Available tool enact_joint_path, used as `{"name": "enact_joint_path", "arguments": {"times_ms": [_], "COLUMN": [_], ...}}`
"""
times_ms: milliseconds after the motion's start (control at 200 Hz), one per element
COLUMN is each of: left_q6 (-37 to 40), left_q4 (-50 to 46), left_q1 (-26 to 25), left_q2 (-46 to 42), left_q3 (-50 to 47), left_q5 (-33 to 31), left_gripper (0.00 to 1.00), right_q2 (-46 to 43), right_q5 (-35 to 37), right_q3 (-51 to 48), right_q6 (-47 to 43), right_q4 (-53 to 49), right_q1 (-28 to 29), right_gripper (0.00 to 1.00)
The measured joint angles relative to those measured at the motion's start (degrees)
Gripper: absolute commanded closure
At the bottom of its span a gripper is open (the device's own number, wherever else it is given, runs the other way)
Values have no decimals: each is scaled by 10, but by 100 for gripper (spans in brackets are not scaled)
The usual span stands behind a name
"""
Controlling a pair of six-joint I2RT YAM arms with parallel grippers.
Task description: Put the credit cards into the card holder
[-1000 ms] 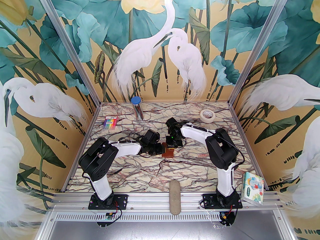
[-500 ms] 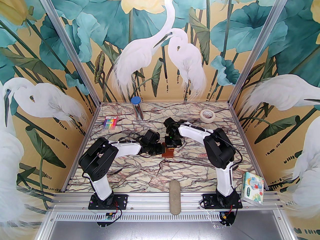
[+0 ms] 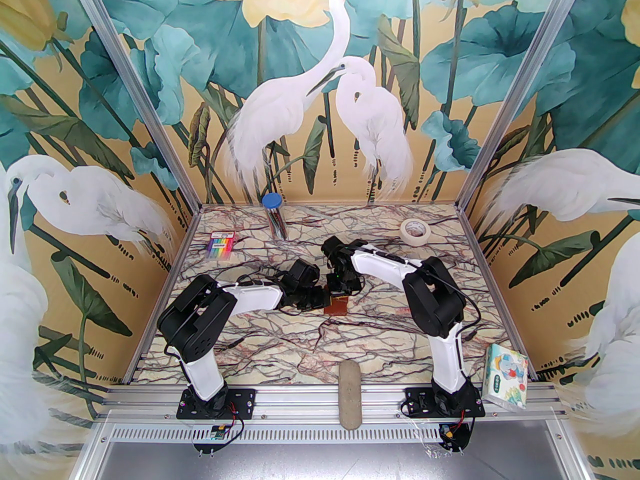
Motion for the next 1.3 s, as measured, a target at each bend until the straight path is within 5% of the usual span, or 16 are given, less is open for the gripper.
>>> {"name": "enact_joint_path", "arguments": {"times_ms": [1300], "left_q6": [0], "left_q4": [2], "left_q1": [4], "left_q2": [4], "left_q3": [0], "left_q5": [9], "left_gripper": [74], "right_q2": [-26], "right_q5": [22], "right_q3": [-50], "right_q6": [-53], "right_q4": [42], "right_q1": [9], "right_gripper": [92]}}
